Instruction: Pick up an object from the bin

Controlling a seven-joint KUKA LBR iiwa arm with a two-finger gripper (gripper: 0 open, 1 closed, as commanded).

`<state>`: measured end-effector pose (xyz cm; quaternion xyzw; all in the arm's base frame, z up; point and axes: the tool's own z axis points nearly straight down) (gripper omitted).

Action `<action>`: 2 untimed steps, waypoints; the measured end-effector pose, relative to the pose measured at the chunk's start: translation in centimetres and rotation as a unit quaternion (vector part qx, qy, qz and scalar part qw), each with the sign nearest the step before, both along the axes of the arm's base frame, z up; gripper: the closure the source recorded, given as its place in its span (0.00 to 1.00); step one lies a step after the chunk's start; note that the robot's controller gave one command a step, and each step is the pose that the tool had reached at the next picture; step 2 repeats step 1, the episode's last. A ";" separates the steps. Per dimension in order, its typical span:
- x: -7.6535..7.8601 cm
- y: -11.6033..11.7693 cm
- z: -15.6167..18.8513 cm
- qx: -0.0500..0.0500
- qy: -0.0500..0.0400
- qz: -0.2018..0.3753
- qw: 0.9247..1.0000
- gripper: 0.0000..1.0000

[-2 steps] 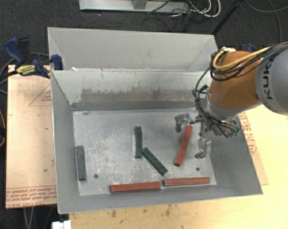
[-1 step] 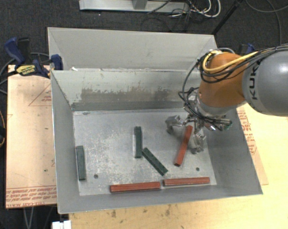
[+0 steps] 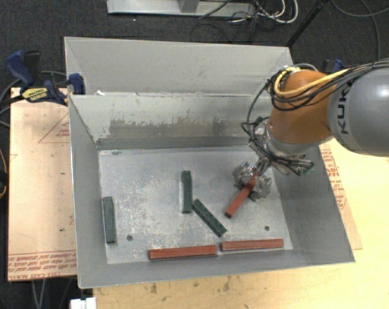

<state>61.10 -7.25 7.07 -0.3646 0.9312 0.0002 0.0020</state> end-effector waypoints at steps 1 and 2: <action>-3.9 0.4 16.9 0.000 -0.003 -0.082 0.997 1.00; -3.9 0.4 16.9 0.000 -0.003 -0.082 0.997 1.00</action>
Offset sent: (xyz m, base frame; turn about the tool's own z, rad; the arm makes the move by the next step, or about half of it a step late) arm -0.0414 0.0027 0.1647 0.1647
